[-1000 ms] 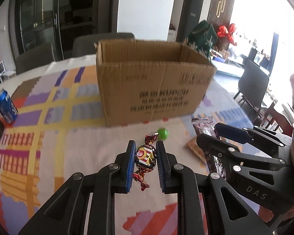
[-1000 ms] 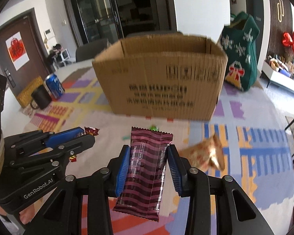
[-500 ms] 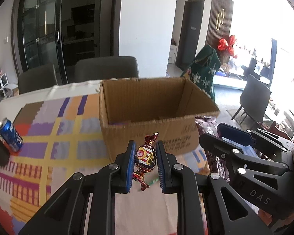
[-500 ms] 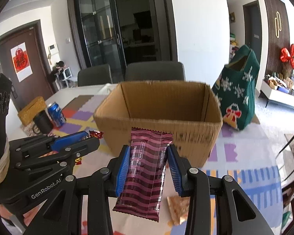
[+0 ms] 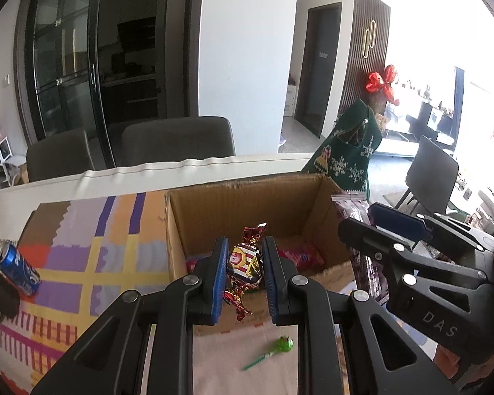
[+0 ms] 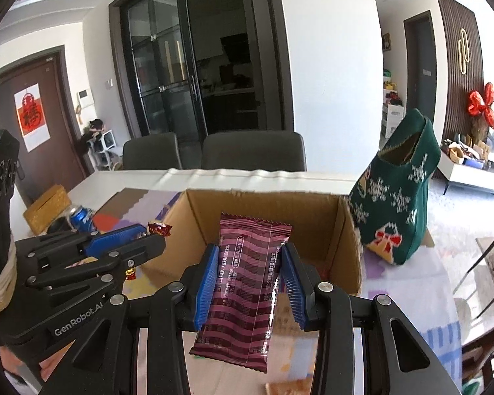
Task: Organize snacks
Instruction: 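Carry both snacks into the cardboard box and open both tools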
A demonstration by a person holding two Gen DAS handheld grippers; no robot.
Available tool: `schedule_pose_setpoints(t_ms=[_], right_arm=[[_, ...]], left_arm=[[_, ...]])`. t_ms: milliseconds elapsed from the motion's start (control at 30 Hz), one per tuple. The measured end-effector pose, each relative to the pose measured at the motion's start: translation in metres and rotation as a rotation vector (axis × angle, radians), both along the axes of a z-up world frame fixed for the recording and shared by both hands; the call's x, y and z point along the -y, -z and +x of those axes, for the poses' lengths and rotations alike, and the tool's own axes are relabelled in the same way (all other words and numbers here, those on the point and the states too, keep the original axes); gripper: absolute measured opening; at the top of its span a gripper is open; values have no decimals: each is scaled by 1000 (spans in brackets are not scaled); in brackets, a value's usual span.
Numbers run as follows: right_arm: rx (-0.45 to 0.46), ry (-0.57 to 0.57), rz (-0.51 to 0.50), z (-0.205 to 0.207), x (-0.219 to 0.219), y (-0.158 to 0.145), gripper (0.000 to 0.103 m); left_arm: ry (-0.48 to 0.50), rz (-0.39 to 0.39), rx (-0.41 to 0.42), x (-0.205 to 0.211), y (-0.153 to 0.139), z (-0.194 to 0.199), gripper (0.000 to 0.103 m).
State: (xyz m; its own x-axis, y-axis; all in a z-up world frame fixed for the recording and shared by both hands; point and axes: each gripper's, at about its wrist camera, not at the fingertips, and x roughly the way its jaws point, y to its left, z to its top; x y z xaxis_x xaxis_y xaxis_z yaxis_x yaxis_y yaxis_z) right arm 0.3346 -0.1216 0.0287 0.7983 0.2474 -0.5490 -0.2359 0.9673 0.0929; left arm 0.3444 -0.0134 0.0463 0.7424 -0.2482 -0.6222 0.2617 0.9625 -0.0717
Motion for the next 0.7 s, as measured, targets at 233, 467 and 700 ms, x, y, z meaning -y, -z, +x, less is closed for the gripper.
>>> schedule_pose_setpoints(t_ms=[233, 467, 700], right_arm=[[5, 15, -20, 28, 3, -7, 40], [-14, 29, -22, 51, 7, -1, 41], [-34, 65, -28, 53, 14, 8, 50]], left_arm=[[-5, -10, -31, 0, 5, 31, 22], [-25, 42, -24, 8, 13, 48, 38], [-44, 70, -7, 8, 16, 41, 56]])
